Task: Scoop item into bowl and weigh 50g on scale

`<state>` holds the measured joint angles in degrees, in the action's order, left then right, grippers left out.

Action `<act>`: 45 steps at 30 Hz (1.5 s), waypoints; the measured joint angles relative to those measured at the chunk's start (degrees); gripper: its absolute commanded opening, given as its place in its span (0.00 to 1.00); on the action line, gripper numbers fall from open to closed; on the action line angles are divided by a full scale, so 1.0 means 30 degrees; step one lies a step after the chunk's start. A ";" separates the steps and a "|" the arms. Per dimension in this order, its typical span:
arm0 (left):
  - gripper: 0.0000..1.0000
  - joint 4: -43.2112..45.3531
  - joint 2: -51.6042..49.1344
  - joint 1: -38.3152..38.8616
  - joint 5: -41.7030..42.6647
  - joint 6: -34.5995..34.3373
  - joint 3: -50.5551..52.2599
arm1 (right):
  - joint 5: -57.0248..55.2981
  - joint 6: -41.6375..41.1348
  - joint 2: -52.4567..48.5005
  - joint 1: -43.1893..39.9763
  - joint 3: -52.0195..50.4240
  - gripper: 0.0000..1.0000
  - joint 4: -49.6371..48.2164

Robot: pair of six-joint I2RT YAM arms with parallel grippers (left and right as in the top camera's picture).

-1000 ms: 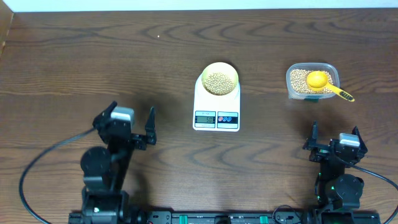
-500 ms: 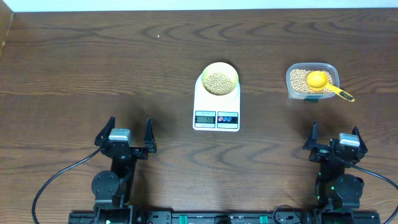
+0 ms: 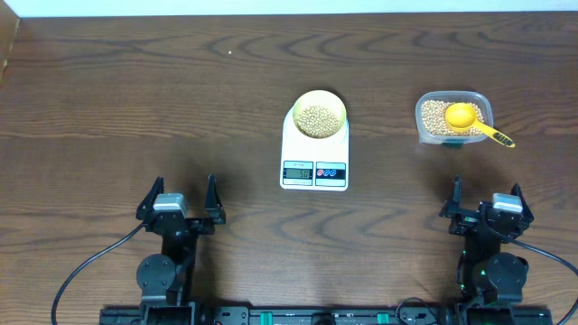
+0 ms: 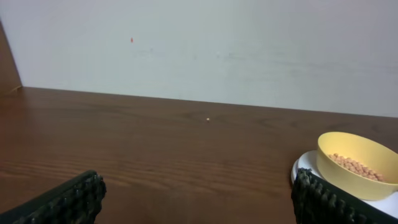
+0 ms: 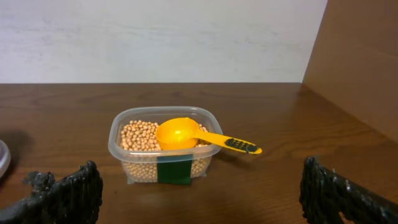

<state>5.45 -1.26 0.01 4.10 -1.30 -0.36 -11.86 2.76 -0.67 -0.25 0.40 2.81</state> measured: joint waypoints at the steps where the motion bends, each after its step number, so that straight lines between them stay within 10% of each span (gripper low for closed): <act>1: 0.97 -0.0131 0.0102 -0.0007 0.0000 0.0000 0.0000 | -0.0007 0.0000 0.0000 0.0000 0.0000 0.99 0.0000; 45: 0.98 -0.2193 0.0226 -0.0080 -0.0211 -0.0066 -0.0102 | 0.0000 0.0000 -0.0007 0.0000 0.0000 0.99 0.0000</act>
<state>-1.13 -0.58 -0.23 3.46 -1.50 -0.67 -11.86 2.76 -0.69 -0.25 0.40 2.81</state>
